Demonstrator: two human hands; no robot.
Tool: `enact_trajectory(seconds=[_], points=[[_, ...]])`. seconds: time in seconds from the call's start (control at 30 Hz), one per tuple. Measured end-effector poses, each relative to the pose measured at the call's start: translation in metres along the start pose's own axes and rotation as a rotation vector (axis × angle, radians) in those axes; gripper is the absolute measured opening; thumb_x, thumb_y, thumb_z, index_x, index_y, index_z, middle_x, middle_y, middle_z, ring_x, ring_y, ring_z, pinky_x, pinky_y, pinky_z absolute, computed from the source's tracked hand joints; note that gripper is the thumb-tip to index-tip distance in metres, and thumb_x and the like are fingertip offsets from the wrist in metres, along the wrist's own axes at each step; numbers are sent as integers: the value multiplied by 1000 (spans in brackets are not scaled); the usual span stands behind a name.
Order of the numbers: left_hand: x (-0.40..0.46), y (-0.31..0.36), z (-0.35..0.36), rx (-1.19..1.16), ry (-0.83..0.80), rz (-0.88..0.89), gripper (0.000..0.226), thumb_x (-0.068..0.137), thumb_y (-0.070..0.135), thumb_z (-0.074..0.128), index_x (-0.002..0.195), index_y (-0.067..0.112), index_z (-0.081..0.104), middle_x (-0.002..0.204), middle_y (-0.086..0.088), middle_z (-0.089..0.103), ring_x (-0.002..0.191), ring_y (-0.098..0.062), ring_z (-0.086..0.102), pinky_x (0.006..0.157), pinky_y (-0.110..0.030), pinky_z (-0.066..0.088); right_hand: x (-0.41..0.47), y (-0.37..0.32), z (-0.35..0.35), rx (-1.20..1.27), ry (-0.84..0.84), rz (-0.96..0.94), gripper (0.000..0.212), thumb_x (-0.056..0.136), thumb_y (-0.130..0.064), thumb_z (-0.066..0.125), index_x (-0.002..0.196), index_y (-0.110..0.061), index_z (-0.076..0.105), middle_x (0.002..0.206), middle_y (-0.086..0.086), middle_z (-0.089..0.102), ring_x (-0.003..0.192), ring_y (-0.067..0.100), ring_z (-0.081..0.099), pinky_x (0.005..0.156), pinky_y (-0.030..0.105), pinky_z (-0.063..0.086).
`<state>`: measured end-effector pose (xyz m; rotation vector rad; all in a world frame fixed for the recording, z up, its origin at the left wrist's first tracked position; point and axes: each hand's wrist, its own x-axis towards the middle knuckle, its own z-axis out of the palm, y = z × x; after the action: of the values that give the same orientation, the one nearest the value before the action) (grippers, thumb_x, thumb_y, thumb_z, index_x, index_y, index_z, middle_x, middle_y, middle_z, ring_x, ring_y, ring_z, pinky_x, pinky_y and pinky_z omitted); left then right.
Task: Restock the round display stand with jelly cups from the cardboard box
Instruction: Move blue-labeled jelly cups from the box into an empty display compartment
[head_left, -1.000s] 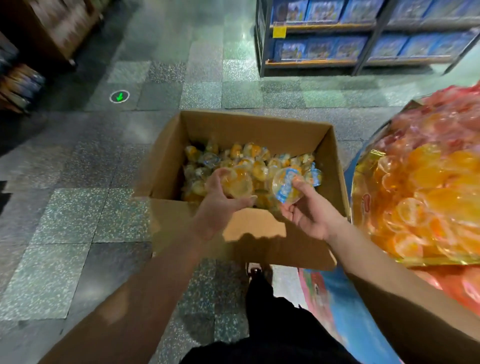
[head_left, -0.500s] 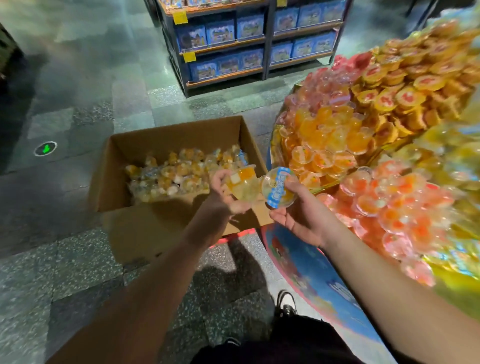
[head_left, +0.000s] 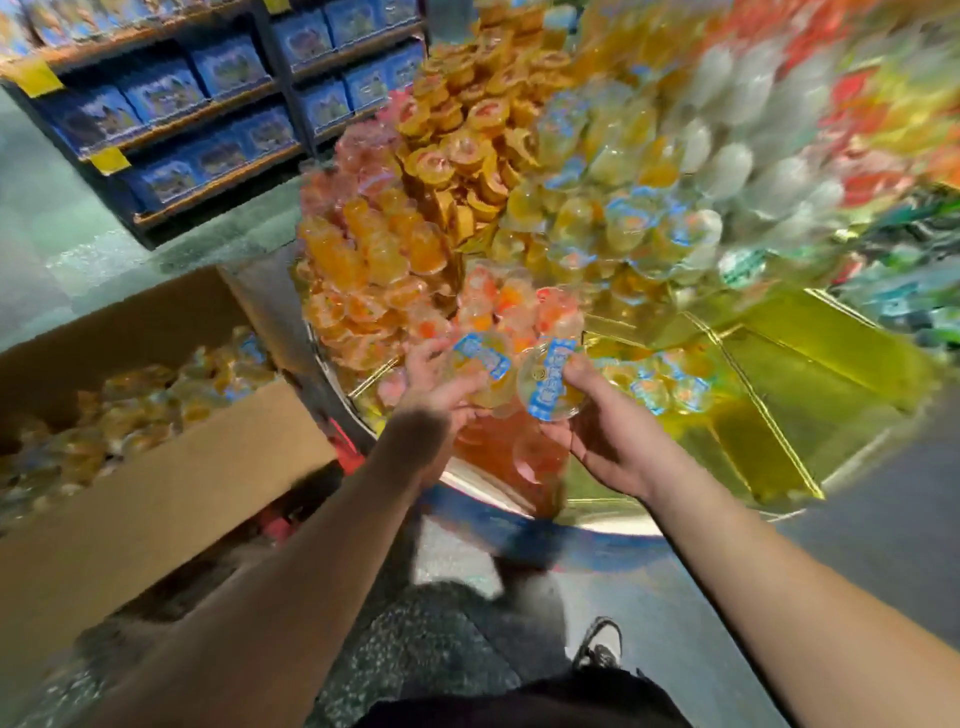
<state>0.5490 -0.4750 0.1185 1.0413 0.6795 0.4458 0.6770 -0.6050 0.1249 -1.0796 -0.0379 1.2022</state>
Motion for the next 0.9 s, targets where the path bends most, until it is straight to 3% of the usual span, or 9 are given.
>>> enact_trajectory(seconds=[0.07, 0.17, 0.3, 0.4, 0.53, 0.63, 0.8, 0.9], points=[[9, -15, 47, 58, -19, -38, 55, 77, -1, 68, 125, 17, 47, 103, 1, 67, 80, -6, 70, 66, -32, 59, -5, -22, -45, -2, 31, -8, 19, 100, -24, 49, 113, -28, 63, 104, -5, 73, 76, 10, 72, 63, 19, 58], [28, -33, 110, 97, -92, -112, 91, 51, 17, 77, 136, 7, 45, 107, -16, 64, 83, -25, 64, 71, -44, 54, -10, -50, -105, 13, 105, -18, 18, 100, -25, 50, 113, -27, 62, 102, -7, 72, 70, 7, 70, 60, 18, 57], [45, -59, 168, 29, -91, -254, 60, 62, 5, 75, 120, -2, 60, 98, -17, 67, 87, -30, 63, 83, -42, 52, -10, -69, -170, 23, 157, -22, 30, 101, -29, 49, 130, -29, 57, 113, -6, 70, 74, 9, 70, 61, 20, 57], [61, -83, 194, 11, -100, -269, 33, 71, -1, 69, 103, 6, 66, 86, -7, 73, 79, -20, 68, 78, -34, 50, -9, -72, -208, 6, 186, 11, 30, 102, -29, 48, 131, -30, 55, 104, -9, 71, 65, 4, 67, 57, 18, 55], [77, -117, 216, -93, -31, -397, 43, 87, -11, 53, 114, 22, 57, 84, -2, 74, 72, -16, 70, 59, -26, 53, 0, -65, -244, -31, 273, 66, 39, 100, -32, 54, 138, -29, 52, 115, -8, 64, 60, 6, 53, 53, 16, 53], [89, -144, 223, -85, 4, -468, 44, 89, -11, 53, 115, 25, 56, 87, -1, 74, 74, -15, 69, 60, -26, 53, 7, -56, -263, -23, 343, 110, 40, 98, -34, 57, 138, -29, 52, 119, -6, 63, 58, 6, 52, 54, 16, 53], [116, -191, 224, -59, 106, -553, 34, 88, -5, 61, 110, 21, 56, 105, -4, 68, 85, -17, 65, 65, -28, 51, 28, -43, -286, 60, 485, 194, 18, 97, -30, 61, 107, -15, 63, 72, -1, 71, 51, 4, 63, 55, 17, 56], [136, -219, 220, 1, 171, -618, 30, 87, -2, 65, 108, 18, 55, 107, -5, 63, 81, -16, 59, 61, -24, 50, 48, -31, -300, 50, 571, 230, 25, 96, -31, 62, 113, -12, 62, 74, 2, 69, 54, 5, 62, 55, 16, 55]])
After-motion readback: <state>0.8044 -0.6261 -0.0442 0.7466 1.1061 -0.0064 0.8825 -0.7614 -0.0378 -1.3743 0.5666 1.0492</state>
